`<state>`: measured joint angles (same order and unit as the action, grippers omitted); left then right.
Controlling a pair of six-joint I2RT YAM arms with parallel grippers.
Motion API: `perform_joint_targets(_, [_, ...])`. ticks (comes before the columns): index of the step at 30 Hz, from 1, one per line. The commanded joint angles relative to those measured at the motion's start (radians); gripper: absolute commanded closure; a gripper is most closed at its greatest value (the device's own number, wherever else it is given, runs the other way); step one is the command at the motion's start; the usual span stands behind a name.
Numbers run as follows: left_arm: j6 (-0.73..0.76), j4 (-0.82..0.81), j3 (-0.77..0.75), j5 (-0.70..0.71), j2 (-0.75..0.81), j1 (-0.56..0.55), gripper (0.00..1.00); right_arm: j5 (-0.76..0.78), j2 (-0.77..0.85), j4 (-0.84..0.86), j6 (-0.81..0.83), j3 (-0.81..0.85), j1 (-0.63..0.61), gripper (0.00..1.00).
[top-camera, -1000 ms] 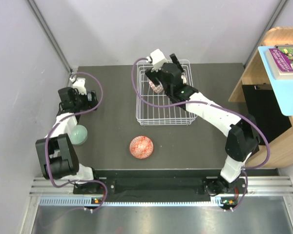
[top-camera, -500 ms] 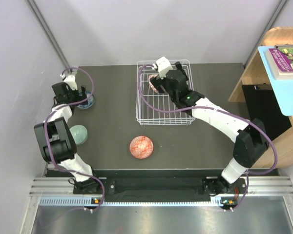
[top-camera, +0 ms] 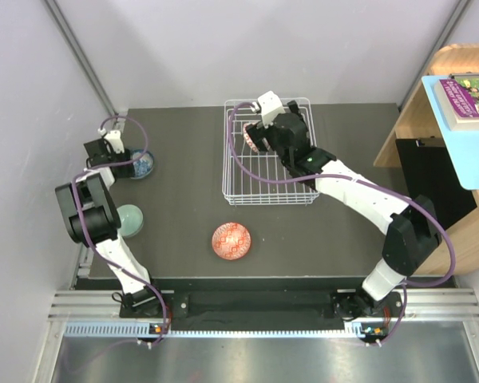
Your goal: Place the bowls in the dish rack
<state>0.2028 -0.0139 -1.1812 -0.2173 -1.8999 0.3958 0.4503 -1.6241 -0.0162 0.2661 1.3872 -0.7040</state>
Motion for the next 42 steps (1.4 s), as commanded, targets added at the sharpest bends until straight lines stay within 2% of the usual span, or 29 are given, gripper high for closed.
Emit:
perform_joint_targets(1, [0.012, 0.009, -0.057, -0.053, -0.034, 0.003, 0.49, -0.022, 0.027, -0.010, -0.033, 0.021, 0.009, 0.00])
perform_joint_targets(2, [0.014, 0.032, -0.058, -0.057, -0.045, 0.003, 0.60, -0.027, 0.029, -0.017, -0.036, 0.022, 0.009, 0.00])
perform_joint_targets(6, [0.017, 0.045, -0.066, -0.076, -0.060, 0.003, 0.80, -0.055, 0.027, -0.044, -0.063, 0.044, 0.009, 0.00])
perform_joint_targets(8, [0.017, 0.052, -0.069, -0.083, -0.067, 0.003, 0.85, -0.081, 0.026, -0.062, -0.074, 0.052, 0.011, 0.00])
perform_joint_targets(10, [0.015, 0.064, -0.077, -0.100, -0.068, 0.003, 1.00, -0.104, 0.023, -0.077, -0.096, 0.068, 0.014, 0.00])
perform_joint_targets(16, [0.050, 0.127, -0.113, -0.232, -0.061, 0.003, 1.00, -0.309, 0.003, -0.183, -0.209, 0.137, 0.052, 0.00])
perform_joint_targets(19, [0.069, 0.166, -0.124, -0.362, -0.025, -0.003, 1.00, -0.487, -0.006, -0.211, -0.260, 0.164, 0.092, 0.00])
perform_joint_targets(20, [0.073, 0.179, -0.129, -0.437, -0.018, -0.006, 1.00, -0.587, -0.016, -0.220, -0.306, 0.168, 0.103, 0.00])
perform_joint_targets(25, [0.125, 0.259, -0.130, -0.617, 0.059, -0.044, 1.00, -0.882, -0.040, -0.200, -0.441, 0.161, 0.181, 0.00])
perform_joint_targets(26, [0.129, 0.267, -0.127, -0.648, 0.070, -0.061, 1.00, -0.983, -0.049, -0.167, -0.464, 0.153, 0.192, 0.00])
perform_joint_targets(29, [0.133, 0.288, -0.123, -0.770, 0.120, -0.109, 1.00, -1.160, -0.078, -0.093, -0.565, 0.125, 0.219, 0.01])
perform_joint_targets(32, [0.095, 0.273, -0.126, -0.849, 0.168, -0.162, 1.00, -1.280, -0.114, -0.013, -0.659, 0.102, 0.225, 0.00])
perform_joint_targets(39, [0.006, 0.194, -0.118, -0.895, 0.262, -0.330, 1.00, -1.438, -0.177, 0.217, -0.899, 0.043, 0.225, 0.00])
perform_joint_targets(42, [-0.073, 0.083, -0.081, -0.919, 0.312, -0.383, 1.00, -1.483, -0.198, 0.332, -1.002, 0.012, 0.224, 0.00])
